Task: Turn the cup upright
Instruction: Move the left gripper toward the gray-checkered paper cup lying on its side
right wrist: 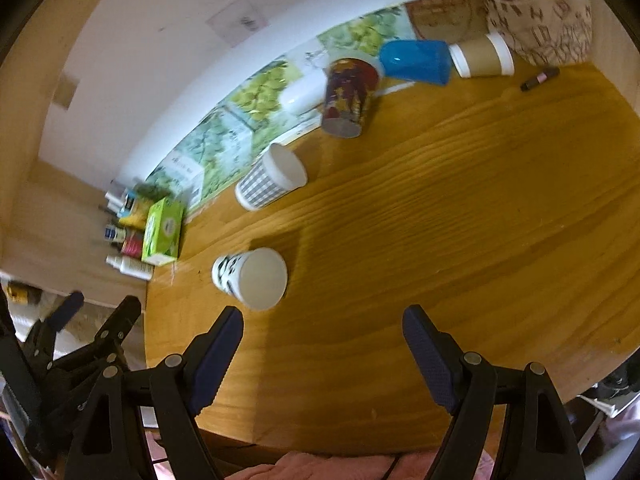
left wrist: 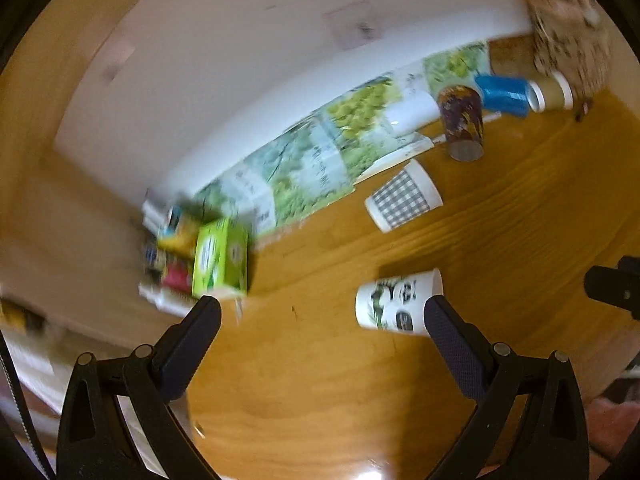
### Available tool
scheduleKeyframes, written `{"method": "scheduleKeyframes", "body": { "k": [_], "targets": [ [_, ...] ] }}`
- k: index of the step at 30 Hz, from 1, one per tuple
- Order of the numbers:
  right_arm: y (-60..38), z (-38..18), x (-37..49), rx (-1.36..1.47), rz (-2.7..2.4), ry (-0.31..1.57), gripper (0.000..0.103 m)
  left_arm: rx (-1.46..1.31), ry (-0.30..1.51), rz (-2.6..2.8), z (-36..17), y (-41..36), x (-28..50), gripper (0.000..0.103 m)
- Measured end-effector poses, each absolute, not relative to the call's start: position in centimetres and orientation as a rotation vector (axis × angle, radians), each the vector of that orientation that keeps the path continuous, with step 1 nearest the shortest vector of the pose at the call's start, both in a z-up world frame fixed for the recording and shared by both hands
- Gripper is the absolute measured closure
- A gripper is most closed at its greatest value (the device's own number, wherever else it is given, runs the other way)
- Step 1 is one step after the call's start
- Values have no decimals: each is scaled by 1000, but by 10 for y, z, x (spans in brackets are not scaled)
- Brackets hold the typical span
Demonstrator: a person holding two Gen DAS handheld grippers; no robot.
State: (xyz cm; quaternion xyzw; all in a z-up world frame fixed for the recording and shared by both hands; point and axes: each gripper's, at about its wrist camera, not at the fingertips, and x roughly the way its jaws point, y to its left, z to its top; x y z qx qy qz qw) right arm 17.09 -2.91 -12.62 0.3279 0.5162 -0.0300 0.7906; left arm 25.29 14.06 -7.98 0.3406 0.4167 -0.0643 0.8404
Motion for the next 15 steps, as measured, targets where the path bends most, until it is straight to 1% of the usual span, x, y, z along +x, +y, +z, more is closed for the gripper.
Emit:
{"method": "scheduleKeyframes", "body": {
  "k": [7,15],
  "targets": [
    [-53,-146,182,803,-62,1143,20,946,894,-205,-117,91,290,2],
    [-72,-162,191,854,-63,1175,20,1106,939,-286,-164,56,332,2]
  ]
}}
